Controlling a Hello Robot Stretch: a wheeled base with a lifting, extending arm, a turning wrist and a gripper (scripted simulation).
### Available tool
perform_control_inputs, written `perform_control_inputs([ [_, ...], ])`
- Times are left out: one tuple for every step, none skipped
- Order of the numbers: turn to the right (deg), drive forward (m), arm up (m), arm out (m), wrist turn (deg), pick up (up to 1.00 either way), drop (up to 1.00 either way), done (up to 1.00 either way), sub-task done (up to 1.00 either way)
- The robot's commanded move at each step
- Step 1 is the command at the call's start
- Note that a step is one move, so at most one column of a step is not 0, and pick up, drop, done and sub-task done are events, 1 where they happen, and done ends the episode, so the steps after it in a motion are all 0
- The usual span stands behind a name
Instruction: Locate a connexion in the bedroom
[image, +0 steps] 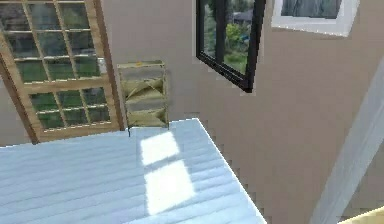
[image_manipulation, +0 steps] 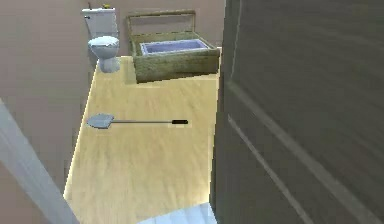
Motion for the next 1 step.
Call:
perform_control_inputs([
  [-36.0,0.0,0.0,0.0,0.0,0.0,0.0,0.0,0.0],
])
